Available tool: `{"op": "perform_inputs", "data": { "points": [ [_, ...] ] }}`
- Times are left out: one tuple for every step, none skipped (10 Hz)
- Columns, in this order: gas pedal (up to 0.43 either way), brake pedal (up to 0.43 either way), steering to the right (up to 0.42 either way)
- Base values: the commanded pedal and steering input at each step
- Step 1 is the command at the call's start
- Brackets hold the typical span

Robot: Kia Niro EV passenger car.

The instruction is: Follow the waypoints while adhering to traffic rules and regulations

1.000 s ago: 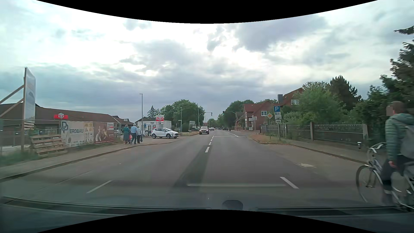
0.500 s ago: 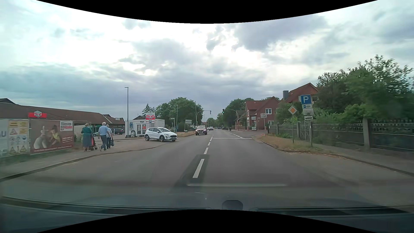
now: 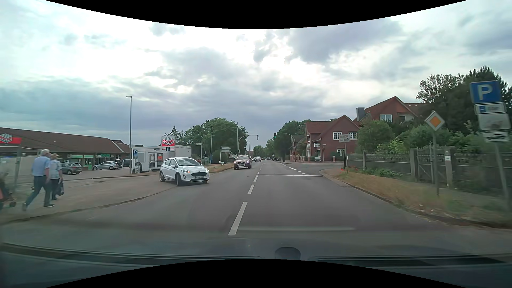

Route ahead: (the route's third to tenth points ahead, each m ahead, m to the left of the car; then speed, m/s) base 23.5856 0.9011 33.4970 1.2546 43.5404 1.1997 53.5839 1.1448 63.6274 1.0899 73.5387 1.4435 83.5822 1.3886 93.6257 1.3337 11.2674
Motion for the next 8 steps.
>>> {"op": "perform_inputs", "data": {
  "points": [
    [0.150,0.000,0.009],
    [0.150,0.000,0.008],
    [0.150,0.000,0.009],
    [0.150,0.000,0.015],
    [0.150,0.000,0.017],
    [0.138,0.000,0.016],
    [0.138,0.000,0.012],
    [0.138,0.000,0.007]
  ]
}}
